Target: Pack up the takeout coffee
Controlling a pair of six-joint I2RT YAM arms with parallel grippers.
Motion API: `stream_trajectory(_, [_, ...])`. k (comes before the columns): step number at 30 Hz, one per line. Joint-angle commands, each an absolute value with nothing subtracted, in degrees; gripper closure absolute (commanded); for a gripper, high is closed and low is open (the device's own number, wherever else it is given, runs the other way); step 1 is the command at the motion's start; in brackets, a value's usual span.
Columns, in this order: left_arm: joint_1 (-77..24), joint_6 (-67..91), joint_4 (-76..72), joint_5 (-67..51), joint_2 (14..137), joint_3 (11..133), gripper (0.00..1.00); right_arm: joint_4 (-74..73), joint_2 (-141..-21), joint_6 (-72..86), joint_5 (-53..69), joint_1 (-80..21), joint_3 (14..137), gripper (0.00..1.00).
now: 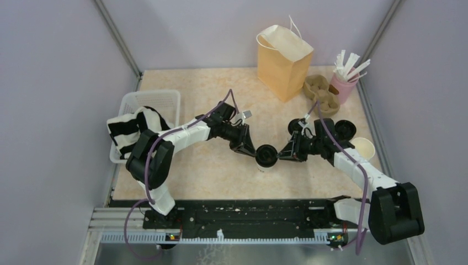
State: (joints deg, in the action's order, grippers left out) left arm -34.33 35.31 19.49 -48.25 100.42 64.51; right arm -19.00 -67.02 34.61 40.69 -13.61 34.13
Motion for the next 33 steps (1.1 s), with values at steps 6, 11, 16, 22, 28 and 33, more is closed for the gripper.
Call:
stream_trajectory(6, [-36.93,27.69,28.07,-35.20,102.33,61.53,0.69,-26.52,-70.17,31.43,27.39,-16.13,32.53,0.65])
stream_trajectory(11, [-36.94,26.31,31.88,-34.25,99.24,67.02,0.58,-34.29,-69.58,26.79,25.37,-16.09,43.14,0.53])
stream_trajectory(16, [-36.78,26.33,34.23,-35.25,96.41,69.37,0.47,-39.30,-69.73,23.59,26.65,-15.76,49.52,0.47])
stream_trajectory(22, [-36.11,25.82,36.67,-35.66,93.67,72.90,0.37,-43.31,-68.09,21.03,29.43,-14.81,53.31,0.37])
stream_trajectory(28, [-35.97,27.45,35.93,-39.47,95.18,78.85,0.27,-40.90,-68.07,20.61,39.08,-14.85,50.06,0.26])
stream_trajectory(33, [-36.07,27.39,32.22,-42.61,97.73,80.15,0.13,-35.23,-67.46,24.02,47.80,-17.09,45.93,0.12])
